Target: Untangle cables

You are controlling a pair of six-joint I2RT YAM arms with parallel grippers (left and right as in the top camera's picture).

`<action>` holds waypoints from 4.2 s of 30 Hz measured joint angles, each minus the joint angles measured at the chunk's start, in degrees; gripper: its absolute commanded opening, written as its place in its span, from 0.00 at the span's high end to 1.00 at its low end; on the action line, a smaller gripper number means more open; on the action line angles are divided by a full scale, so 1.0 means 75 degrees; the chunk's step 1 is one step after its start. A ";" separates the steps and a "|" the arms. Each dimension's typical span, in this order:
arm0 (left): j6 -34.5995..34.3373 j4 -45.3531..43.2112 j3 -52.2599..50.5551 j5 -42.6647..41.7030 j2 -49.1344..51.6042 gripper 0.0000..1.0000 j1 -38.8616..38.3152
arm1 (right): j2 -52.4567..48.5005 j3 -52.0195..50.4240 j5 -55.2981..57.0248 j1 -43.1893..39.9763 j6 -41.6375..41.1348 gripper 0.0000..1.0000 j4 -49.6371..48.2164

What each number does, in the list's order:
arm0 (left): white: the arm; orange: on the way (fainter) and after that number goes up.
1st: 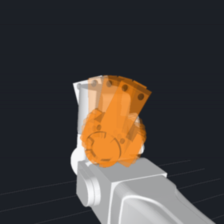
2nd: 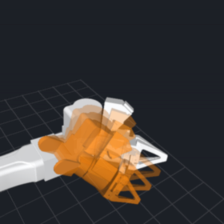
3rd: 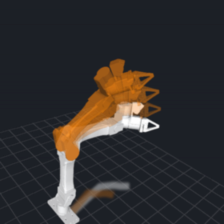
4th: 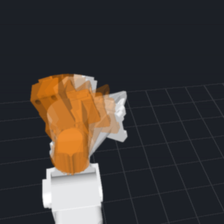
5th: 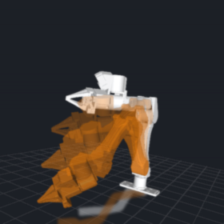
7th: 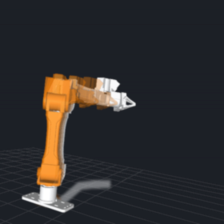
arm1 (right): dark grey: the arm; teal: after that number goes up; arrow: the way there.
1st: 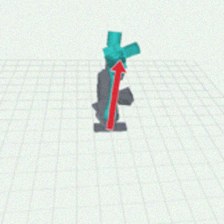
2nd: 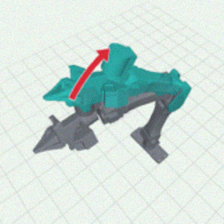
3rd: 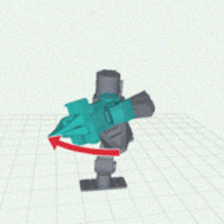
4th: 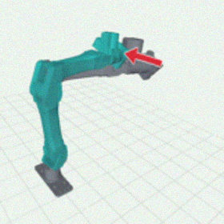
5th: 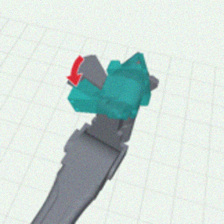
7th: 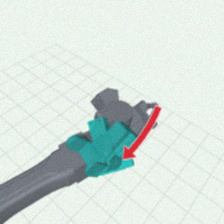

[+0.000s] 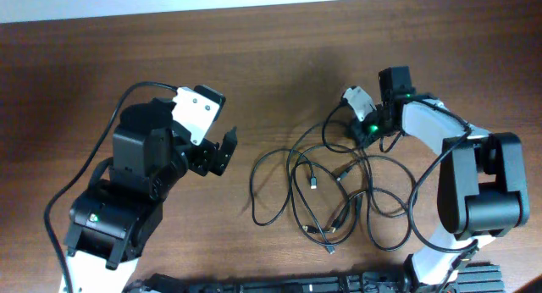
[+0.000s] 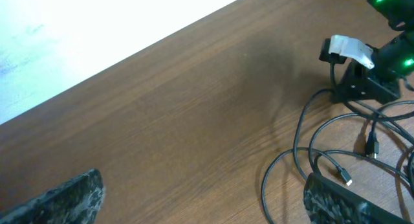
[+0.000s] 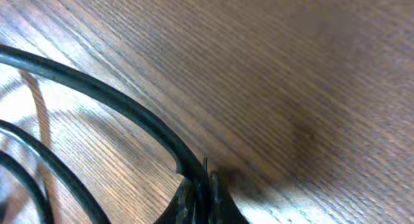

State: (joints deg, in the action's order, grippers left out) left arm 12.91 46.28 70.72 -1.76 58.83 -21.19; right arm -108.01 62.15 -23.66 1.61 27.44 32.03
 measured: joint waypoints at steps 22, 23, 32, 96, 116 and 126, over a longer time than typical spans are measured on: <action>0.0000 0.0000 0.0000 -0.0003 0.0041 0.01 0.0000 | 0.0994 1.0847 -0.2783 0.0000 -0.0644 0.96 0.3171; 0.0000 0.0003 0.0000 -0.0003 0.0041 0.01 0.0000 | 0.0994 1.1159 -0.2786 0.0000 -0.0641 0.96 0.2821; 0.0000 0.0003 0.0000 -0.0003 0.0041 0.01 0.0000 | 0.1244 1.1972 -0.1518 0.0000 -0.0443 0.96 0.2183; 0.0003 0.0000 0.0000 -0.0006 0.0044 0.01 0.0000 | 0.0277 0.5319 -0.0405 -0.8390 -0.3780 0.01 0.5881; 0.0003 -0.0003 0.0000 -0.0029 0.0044 0.01 0.0000 | 0.0277 0.3722 0.1253 -0.1751 -0.2873 0.01 0.6336; 0.0003 0.0000 0.0000 -0.0032 0.0044 0.01 0.0000 | 0.0277 0.0781 -0.0085 -0.1011 -0.3660 0.01 0.5164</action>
State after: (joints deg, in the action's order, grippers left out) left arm 12.93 46.28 70.72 -2.00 59.16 -21.19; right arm -105.93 68.01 -24.29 -5.98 -0.01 70.76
